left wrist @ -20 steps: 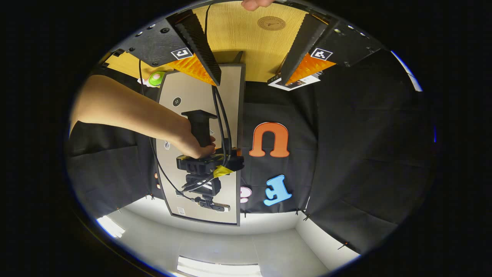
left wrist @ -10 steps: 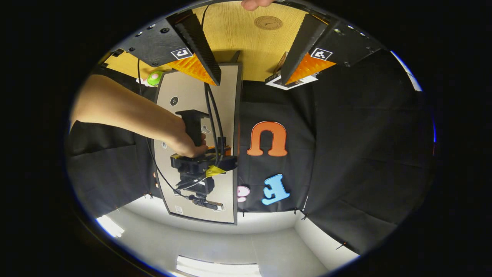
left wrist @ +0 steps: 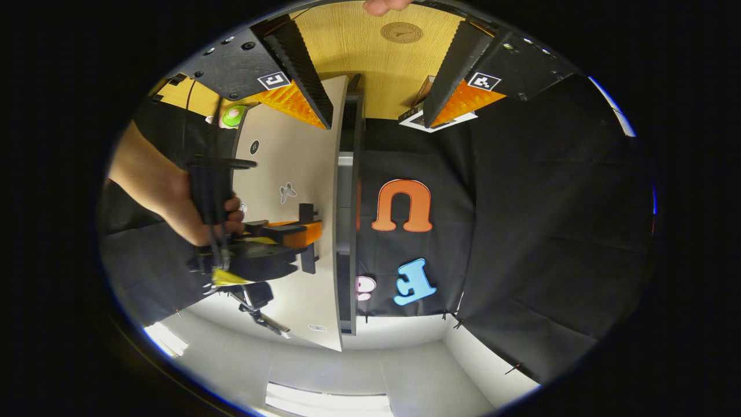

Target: Open the cabinet door with the right hand, grasp the bottle in the cabinet with the left hand and place it on the coaster, then close the cabinet door with the right hand.

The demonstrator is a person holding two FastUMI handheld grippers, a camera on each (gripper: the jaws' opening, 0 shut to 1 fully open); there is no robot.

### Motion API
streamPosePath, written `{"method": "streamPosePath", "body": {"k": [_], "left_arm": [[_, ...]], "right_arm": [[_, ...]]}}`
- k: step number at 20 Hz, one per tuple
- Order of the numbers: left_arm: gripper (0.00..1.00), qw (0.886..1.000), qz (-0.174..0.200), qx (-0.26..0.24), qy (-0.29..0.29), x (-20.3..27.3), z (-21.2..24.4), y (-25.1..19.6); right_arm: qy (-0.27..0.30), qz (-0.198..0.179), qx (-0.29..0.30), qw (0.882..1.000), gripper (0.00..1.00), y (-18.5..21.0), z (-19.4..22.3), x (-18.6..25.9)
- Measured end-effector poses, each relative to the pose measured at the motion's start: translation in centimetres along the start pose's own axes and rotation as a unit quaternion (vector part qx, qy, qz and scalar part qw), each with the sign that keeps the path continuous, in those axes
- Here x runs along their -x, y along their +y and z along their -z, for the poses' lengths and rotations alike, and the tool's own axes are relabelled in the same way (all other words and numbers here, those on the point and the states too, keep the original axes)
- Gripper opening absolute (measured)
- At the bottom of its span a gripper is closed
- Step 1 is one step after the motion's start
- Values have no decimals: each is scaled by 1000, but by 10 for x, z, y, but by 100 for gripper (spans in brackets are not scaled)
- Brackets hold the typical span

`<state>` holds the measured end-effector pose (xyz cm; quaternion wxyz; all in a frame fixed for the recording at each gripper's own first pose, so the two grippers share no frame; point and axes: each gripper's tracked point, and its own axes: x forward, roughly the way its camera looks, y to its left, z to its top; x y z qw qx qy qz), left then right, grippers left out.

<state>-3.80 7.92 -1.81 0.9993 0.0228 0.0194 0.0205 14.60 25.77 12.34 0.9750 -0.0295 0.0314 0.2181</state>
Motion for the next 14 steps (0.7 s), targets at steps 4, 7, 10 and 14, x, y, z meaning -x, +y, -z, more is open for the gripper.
{"method": "streamPosePath", "body": {"k": [4,7,10,14], "left_arm": [[95,1000,7,-4,-3,-1,-3,-9],[95,1000,18,-5,-7,-2,-6,-21],[95,999,29,-11,-9,-2,-9,-33],[95,999,42,-12,-8,-3,-7,-50]], "right_arm": [[2,-13,-1,1000,23,-11,1,53],[-2,-13,-1,1000,23,-21,3,87],[-2,-15,-5,1000,23,-34,5,118],[-3,-4,-9,1000,22,-57,11,169]]}}
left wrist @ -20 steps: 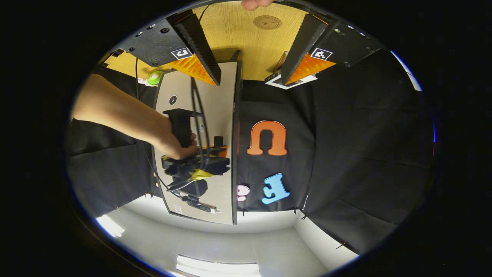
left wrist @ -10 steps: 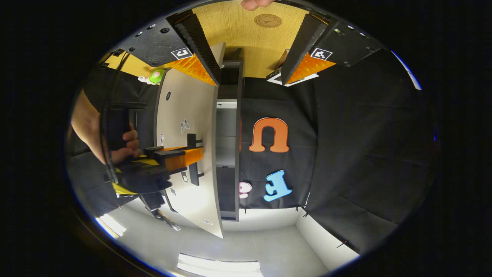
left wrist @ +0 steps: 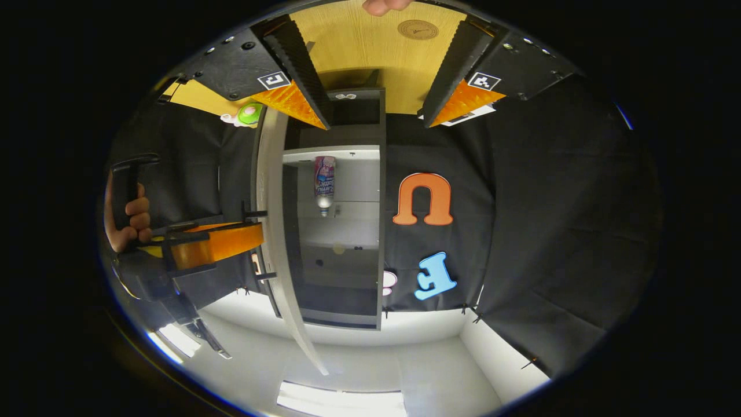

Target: Open the cabinet door with the right hand, grasp the bottle in the cabinet with the left hand and place it on the coaster, then close the cabinet door with the right hand.

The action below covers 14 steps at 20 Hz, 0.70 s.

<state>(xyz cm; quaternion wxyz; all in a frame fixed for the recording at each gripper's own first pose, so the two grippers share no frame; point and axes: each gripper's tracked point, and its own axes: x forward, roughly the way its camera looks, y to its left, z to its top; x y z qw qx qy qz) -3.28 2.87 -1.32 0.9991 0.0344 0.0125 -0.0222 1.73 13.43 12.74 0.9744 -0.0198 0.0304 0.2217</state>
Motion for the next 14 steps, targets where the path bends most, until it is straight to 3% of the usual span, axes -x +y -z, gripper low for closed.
{"method": "streamPosePath", "body": {"k": [7,14], "left_arm": [[95,1000,22,3,-7,-6,-4,-35],[95,999,35,6,-3,-9,0,-56]], "right_arm": [[-4,50,-3,999,21,-47,6,61],[-13,118,6,993,17,-99,5,92]]}}
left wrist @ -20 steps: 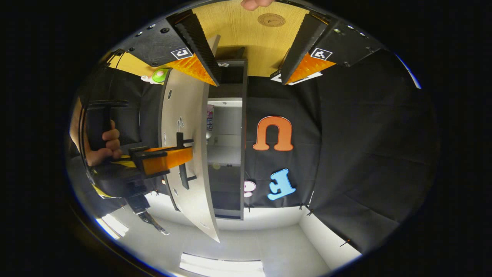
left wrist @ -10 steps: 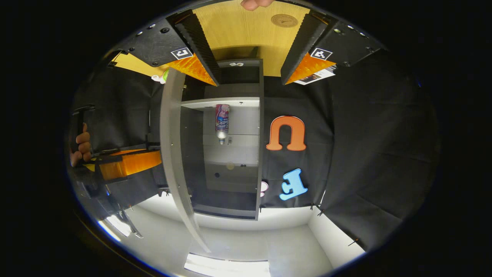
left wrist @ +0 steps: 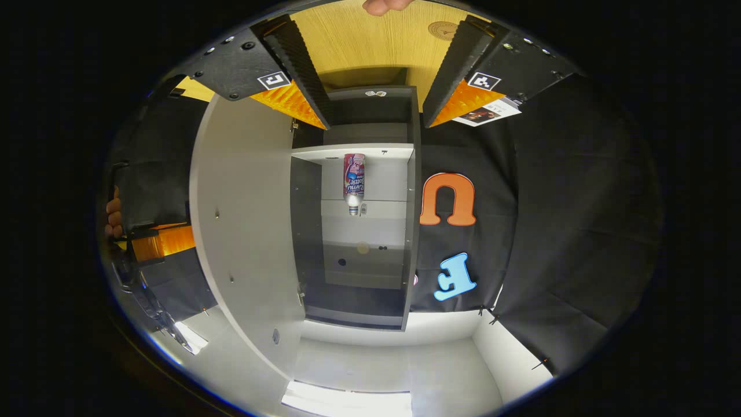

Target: Open the cabinet door with the right hand, grasp the bottle in the cabinet with the left hand and place it on the coaster, then close the cabinet door with the right hand.

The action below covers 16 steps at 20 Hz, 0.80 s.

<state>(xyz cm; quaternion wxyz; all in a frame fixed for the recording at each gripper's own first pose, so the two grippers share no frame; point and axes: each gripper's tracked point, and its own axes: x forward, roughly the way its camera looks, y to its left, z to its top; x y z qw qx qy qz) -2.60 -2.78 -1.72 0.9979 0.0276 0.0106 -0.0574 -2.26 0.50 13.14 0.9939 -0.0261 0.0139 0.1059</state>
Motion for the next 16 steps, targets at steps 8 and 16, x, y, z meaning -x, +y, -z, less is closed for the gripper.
{"method": "streamPosePath", "body": {"k": [8,16], "left_arm": [[95,1000,14,3,-1,-4,2,-16],[95,1000,28,-7,-7,-4,-3,-34]], "right_arm": [[-23,95,16,995,4,-87,0,16],[-24,67,4,997,4,-86,8,14]]}}
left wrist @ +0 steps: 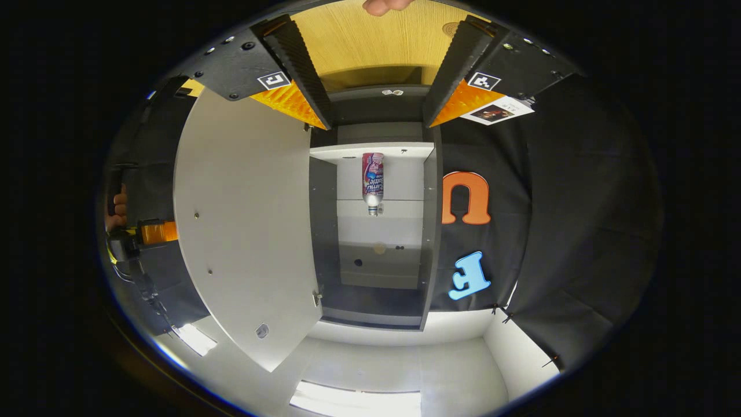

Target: Open the cabinet door with the right hand, grasp the bottle in the cabinet with the left hand and place it on the coaster, then close the cabinet door with the right hand.

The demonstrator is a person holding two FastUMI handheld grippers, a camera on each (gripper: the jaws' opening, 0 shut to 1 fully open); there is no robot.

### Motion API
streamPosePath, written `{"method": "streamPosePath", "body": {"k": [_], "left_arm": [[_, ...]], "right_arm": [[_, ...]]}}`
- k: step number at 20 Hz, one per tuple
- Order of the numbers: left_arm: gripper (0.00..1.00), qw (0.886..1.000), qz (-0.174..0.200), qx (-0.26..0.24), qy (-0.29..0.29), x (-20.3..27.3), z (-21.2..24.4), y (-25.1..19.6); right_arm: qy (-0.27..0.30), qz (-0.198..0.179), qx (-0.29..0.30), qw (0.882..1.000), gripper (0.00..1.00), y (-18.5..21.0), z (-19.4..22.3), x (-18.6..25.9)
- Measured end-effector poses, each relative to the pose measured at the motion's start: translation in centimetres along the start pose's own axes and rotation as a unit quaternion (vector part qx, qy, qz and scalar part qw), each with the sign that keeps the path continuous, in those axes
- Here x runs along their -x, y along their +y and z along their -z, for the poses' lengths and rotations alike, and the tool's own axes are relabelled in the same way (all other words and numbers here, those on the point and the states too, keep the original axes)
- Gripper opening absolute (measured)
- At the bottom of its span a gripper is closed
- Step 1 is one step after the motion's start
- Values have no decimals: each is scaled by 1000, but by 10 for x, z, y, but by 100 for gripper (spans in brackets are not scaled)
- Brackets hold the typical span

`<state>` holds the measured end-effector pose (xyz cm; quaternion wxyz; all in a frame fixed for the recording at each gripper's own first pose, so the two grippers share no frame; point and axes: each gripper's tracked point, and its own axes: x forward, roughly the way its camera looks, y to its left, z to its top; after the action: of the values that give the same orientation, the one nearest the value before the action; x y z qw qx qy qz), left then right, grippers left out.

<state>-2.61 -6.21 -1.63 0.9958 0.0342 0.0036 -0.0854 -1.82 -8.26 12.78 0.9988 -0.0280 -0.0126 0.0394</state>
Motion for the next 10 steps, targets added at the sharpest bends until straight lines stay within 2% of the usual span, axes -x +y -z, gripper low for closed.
{"method": "streamPosePath", "body": {"k": [3,7,10], "left_arm": [[95,1000,-3,-4,-1,0,-1,1],[95,1000,-3,1,-2,-4,1,2],[95,1000,-1,4,-4,-4,0,1]], "right_arm": [[-2,-1,-18,1000,4,2,2,20],[6,27,-25,999,4,2,16,49],[16,9,-41,999,4,28,23,74]]}}
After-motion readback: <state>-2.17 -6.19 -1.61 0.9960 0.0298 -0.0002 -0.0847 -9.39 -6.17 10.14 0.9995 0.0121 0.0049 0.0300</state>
